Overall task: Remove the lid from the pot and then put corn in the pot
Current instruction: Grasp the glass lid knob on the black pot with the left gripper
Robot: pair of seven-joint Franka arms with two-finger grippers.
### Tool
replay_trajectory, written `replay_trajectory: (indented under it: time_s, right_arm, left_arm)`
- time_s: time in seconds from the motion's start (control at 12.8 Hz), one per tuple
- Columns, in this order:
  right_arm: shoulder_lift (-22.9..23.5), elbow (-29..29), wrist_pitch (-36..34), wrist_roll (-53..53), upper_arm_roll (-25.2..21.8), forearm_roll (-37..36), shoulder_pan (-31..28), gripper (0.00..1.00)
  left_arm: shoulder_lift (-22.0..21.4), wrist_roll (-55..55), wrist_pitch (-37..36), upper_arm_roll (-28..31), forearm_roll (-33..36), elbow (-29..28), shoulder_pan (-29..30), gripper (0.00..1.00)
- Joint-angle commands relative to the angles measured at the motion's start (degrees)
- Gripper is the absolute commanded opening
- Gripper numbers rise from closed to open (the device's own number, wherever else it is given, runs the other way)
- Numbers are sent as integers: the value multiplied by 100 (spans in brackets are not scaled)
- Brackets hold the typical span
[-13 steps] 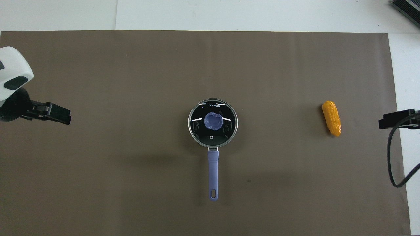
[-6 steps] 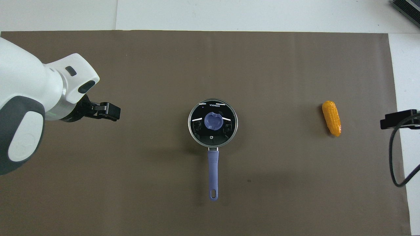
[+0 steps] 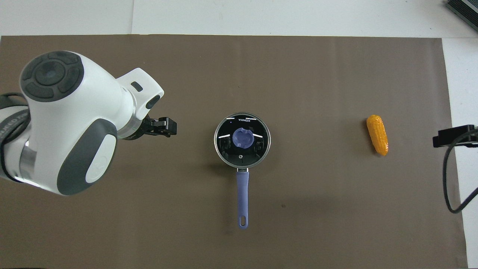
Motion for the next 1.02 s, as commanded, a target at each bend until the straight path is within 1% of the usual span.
replay_trajectory:
  time_s: [0.0, 0.16, 0.47, 0.55, 0.78, 0.94]
  right_arm:
    - [-37, -47, -64, -174, 18, -23, -57, 100]
    - [-45, -47, -55, -104, 35, -32, -31, 100]
    - [-124, -161, -81, -157, 18, -32, -83, 100]
    - [-151, -187, -90, -165, 18, -32, -170, 100]
    - [-151, -188, -11, -122, 18, -49, -171, 100]
    - [-125, -240, 287, -157, 27, -49, -136, 100]
  left_arm:
    - [144, -314, 266, 107, -160, -42, -290, 100]
    - [372, -684, 512, 108, -161, -51, -641, 100]
    - [610, -1351, 1004, 108, -161, -7, -1063, 100]
    - [707, -1415, 1057, 108, -152, 28, -1160, 100]
    - [962, -1477, 1198, 108, -91, 159, -1432, 100]
    - [1225, -1485, 1216, 108, -152, 422, -1512, 100]
